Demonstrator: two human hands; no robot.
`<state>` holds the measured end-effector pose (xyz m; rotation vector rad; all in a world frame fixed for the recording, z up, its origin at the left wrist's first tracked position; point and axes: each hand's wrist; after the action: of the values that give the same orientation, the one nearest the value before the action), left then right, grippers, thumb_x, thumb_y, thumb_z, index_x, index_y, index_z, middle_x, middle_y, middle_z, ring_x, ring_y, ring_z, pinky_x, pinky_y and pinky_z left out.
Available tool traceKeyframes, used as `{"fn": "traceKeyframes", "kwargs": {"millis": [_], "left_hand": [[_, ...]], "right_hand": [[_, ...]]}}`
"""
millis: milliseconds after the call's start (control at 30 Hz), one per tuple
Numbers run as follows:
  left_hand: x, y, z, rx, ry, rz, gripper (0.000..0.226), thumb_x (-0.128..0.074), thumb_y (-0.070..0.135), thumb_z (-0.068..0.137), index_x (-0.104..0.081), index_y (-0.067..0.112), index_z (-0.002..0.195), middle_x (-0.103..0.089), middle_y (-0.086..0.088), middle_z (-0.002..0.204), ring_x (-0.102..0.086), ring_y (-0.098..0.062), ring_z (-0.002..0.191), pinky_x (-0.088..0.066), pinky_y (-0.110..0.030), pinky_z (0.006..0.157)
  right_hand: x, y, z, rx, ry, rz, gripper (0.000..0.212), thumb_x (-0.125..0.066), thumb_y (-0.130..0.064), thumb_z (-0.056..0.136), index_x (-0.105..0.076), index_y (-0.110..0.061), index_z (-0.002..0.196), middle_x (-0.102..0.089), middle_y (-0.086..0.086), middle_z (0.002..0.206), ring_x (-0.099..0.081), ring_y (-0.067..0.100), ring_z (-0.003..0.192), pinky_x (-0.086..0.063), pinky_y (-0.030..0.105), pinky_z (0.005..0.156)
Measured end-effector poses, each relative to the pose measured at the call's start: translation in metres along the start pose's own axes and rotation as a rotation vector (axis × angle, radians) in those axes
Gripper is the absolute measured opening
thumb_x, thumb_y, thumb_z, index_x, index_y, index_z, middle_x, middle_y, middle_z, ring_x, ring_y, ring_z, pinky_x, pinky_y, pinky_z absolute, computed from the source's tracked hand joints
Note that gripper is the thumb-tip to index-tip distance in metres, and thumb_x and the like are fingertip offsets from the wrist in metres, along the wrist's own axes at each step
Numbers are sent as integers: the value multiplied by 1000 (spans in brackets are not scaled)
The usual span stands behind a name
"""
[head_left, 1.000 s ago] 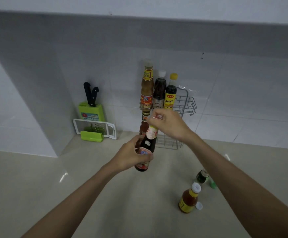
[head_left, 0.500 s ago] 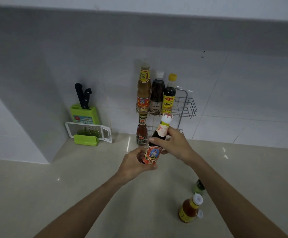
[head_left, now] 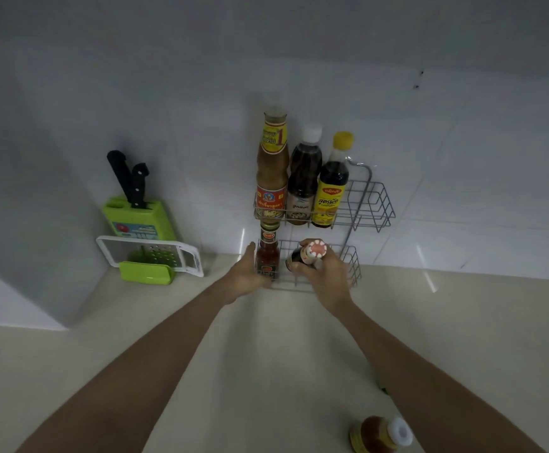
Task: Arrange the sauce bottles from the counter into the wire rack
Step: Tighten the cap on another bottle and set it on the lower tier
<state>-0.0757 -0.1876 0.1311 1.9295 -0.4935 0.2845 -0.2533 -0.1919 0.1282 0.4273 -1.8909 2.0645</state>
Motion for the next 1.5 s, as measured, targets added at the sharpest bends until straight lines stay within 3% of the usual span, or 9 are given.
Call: {"fn": "traceKeyframes", "kwargs": {"millis": [167, 300, 467, 667, 800, 967, 1167, 1333, 1500], "left_hand": [[5, -1, 21, 104, -26, 59, 96, -60, 3, 86, 9, 15, 153, -14, -11, 161, -29, -30, 142, -35, -35, 108], [2, -2, 30, 41, -77, 55, 79, -53, -6, 84, -14, 13, 149, -34, -13, 149, -44, -23, 122, -41, -31, 92], [-2, -12, 36, 3, -36, 5, 76, -57, -2, 80, -25, 18, 146, -53, -12, 134, -51, -27, 120, -44, -43, 102], [-4, -19, 40, -3, -22, -16, 78, -61, 12, 79, -25, 21, 147, -52, -8, 139, -50, -25, 123, -42, -43, 106], [-4, -14, 34, -10, -23, -27, 77, -57, 0, 83, -21, 18, 149, -46, -10, 143, -44, -26, 130, -37, -40, 109], [-7, -10, 24, -39, -26, -25, 79, -55, -4, 86, -16, 18, 151, -38, -8, 149, -36, -22, 137, -30, -27, 104], [-12, -10, 11, -64, 4, -8, 78, -53, 0, 90, -11, 21, 152, -33, -5, 154, -32, -23, 141, -27, -21, 100], [-23, -17, -8, -88, 131, -62, 69, -52, 0, 89, -27, 22, 150, -43, -3, 148, -39, -21, 136, -30, -20, 96], [-62, -33, -41, -171, 154, -231, 62, -47, -12, 87, -41, 17, 142, -46, 1, 145, -39, -15, 138, -29, -23, 109]], "right_hand": [[-19, 14, 25, -25, -52, -99, 32, -78, -15, 73, -62, -12, 101, -70, 2, 93, -64, 20, 89, -51, 30, 76], [-25, 18, 40, -51, -101, -197, 30, -76, -17, 76, -60, -6, 99, -63, 1, 88, -57, 18, 83, -38, 14, 59], [-30, 19, 56, -94, -166, -275, 35, -75, -20, 78, -58, -7, 106, -63, 5, 96, -54, 18, 85, -33, 20, 56], [-36, 21, 68, -134, -243, -295, 44, -75, -22, 80, -56, -6, 117, -66, 11, 113, -61, 25, 102, -38, 25, 73], [-40, 26, 66, -146, -244, -254, 46, -72, -25, 83, -52, -8, 120, -65, 12, 118, -59, 29, 110, -46, 31, 84], [-40, 27, 60, -204, -253, -235, 42, -64, -18, 87, -45, -10, 123, -62, 11, 122, -57, 28, 111, -38, 28, 78], [-29, 29, 53, -205, -275, -249, 56, -59, -14, 90, -34, -14, 139, -52, 14, 140, -52, 34, 123, -41, 33, 88], [1, 29, 35, -163, -275, -212, 61, -59, -12, 91, -29, -12, 144, -39, 14, 150, -39, 31, 137, -36, 38, 106], [51, 31, -8, -58, -158, -143, 48, -52, 3, 90, -44, -11, 135, -52, 10, 138, -47, 23, 130, -36, 21, 98]]}}
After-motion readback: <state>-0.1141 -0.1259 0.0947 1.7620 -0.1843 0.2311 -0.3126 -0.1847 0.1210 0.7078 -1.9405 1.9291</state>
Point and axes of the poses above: each hand's wrist, its own z-axis towards the middle knuckle, its own x-axis out of the back of the hand, y = z × x
